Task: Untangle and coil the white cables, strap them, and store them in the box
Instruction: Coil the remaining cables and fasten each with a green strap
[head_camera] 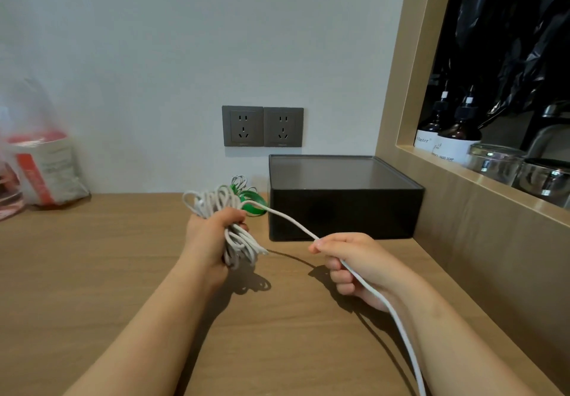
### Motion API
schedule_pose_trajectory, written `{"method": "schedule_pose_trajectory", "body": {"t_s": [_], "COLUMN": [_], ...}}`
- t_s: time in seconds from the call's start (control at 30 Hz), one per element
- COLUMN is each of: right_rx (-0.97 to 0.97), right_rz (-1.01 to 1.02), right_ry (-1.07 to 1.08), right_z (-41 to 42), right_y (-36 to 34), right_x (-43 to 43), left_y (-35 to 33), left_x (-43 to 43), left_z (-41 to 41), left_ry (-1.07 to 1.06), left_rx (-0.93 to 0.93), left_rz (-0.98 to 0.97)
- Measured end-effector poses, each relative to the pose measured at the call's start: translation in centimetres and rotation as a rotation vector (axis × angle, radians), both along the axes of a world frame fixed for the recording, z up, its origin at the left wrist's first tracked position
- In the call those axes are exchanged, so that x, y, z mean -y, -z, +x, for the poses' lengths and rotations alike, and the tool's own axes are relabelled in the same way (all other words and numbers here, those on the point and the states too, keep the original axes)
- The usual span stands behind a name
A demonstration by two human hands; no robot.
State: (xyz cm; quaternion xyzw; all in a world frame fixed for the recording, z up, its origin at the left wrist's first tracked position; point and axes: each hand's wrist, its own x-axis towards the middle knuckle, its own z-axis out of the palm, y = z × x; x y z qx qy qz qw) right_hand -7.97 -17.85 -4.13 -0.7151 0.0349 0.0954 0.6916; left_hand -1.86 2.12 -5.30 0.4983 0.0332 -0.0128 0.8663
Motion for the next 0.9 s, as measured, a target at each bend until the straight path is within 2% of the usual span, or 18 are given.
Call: {"method": "schedule_pose_trajectory", "body": {"t_s": [0.1,0.2,0.3,0.37,0.47,0.7,0.9], "right_rx": [0.032,0.144,0.243,0.346,0.435,0.533,0.602], "right_rz": [0.028,-0.026,-0.154,-0.326,-0.484,-0.524,-0.594], "right_ry": [0.056,0.232,0.366,0.389,0.303,0.086,0.014], "right_z": [0.1,0.5,1.4,1.9,2.1,1.2,0.5], "right_y": [0.0,0.3,1.1,2.0,3.0,2.6,2.1], "right_x": [-0.1,0.0,0.2,0.0,-0.8,-1.7,-1.9], "left_y": [0.2,0.2,0.2,0.4,0.7,0.7,0.7], "left_x": [-0.2,1.2,2.4,2.8,3.1,2.7,3.1], "left_z": [0.1,-0.9,-1.6,-1.8,-1.9,-1.5,-1.8], "left_ry": [0.048,0.162,0.226,0.251,0.261,0.175,0.111], "left_rx": [-0.028,0.009,0.008,-0.009,-0.021,-0.032,0.041], "left_rz": [0.007,0.078,0.081,0.073,0.068,0.041,0.150]}}
